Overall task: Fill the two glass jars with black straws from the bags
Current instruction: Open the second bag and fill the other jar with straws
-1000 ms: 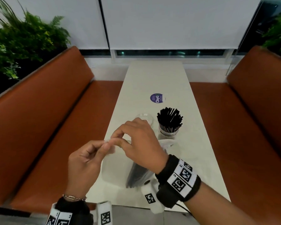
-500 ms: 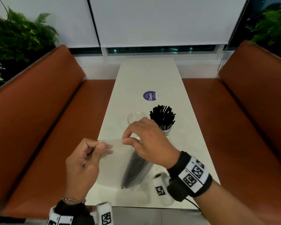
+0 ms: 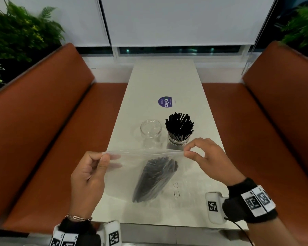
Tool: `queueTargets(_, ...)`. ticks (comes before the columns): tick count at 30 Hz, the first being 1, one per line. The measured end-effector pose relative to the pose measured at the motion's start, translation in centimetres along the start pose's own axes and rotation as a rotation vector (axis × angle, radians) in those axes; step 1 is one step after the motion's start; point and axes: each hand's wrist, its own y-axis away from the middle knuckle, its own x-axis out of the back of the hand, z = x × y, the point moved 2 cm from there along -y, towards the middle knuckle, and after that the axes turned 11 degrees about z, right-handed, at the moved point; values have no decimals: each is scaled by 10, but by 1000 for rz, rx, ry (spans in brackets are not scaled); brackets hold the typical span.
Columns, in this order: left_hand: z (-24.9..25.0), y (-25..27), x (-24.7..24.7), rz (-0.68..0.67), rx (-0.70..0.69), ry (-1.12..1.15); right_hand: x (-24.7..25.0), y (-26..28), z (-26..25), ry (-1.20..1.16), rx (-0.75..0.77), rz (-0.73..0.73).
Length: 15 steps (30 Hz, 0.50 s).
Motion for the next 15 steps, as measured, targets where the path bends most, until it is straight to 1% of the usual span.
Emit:
queueTargets(2,-1,0,1,-9,-5,14,0,3,5,-109,-75,-10)
queueTargets(4,-8,0,3,-72,41,59,-6,9,8,-280,-165,-81)
queueTargets(5,-16,0,4,-145,86,72,-13,13,10,-345,-200,-145)
queueTargets(6,-24,2,3,-221,147,39,-23,16,11,-395,-235,-216)
queueTargets(7,-28,4,0,-301,202,-20,-36,19,12,-439,-264,-281)
queueTargets(9,-43,12,-12,-442,233,-209,-61,21,10,-515,-294,-367)
queueTargets(10,-49,17,-20,-493,231,-288,-73,22,7,-556,-298,-382)
queueTargets(12,-59,29,-41,-576,271,-367,-92,23,-3,-633,-297,-379)
queueTargets(14,-60,41,-60,-602,321,-334,-105,26,-14,-716,-300,-352)
queueTargets(15,-62,45,-68,-583,344,-280,-111,27,-19,-778,-305,-341)
